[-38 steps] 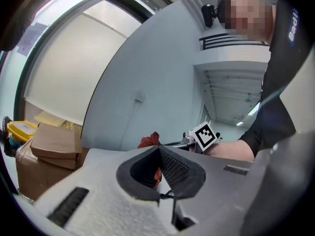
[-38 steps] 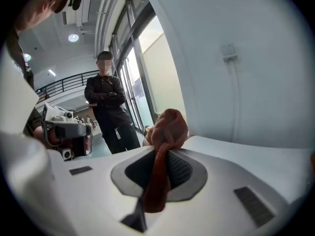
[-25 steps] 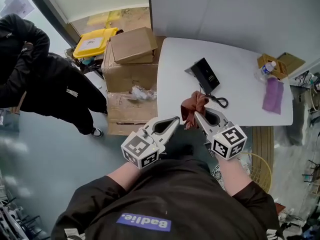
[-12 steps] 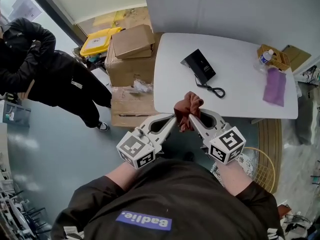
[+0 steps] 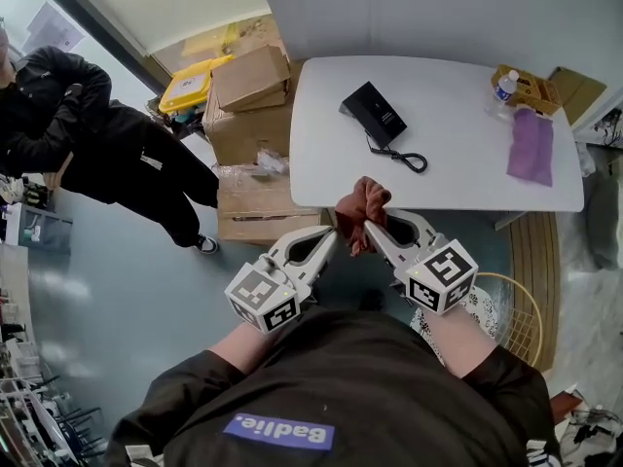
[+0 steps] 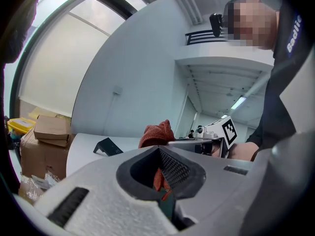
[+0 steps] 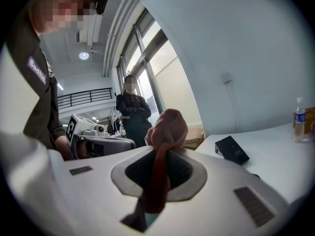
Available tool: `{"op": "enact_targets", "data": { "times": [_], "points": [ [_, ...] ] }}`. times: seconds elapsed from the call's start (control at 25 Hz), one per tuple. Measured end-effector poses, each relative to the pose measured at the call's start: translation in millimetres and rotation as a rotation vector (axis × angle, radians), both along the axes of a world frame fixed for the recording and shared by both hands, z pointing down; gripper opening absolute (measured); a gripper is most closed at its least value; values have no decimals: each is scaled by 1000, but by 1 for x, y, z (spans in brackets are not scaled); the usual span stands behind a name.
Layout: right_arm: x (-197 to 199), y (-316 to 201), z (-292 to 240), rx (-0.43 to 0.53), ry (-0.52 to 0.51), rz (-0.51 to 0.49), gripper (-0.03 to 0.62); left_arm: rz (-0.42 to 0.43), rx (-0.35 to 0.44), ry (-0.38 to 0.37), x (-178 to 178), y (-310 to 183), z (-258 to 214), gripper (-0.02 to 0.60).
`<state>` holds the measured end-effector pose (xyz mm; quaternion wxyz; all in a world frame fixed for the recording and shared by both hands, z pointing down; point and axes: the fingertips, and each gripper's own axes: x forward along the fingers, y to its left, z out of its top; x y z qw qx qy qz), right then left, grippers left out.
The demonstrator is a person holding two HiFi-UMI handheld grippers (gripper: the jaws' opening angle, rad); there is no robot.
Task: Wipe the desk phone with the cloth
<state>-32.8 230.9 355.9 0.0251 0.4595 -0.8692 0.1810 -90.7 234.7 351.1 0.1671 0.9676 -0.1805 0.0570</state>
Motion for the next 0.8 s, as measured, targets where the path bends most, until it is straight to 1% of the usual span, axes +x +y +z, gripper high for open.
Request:
{"op": "enact_targets", "data": {
  "times": [0.2,0.4,0.6,0.8],
  "points": [
    [2,7,-8,8,6,36,49,33,22,22,2,1,-11,14],
    [-9,3,-15,1,15,42,48,53,41,44,-3,-4,-23,14],
    [-22,-8,-17,-7,22,35,49,49,34,51,-14,-11,-24,14],
    [-38,-16,-19,2,39,7,48,33,40,54,-29,-21,-24,14]
  ]
}}
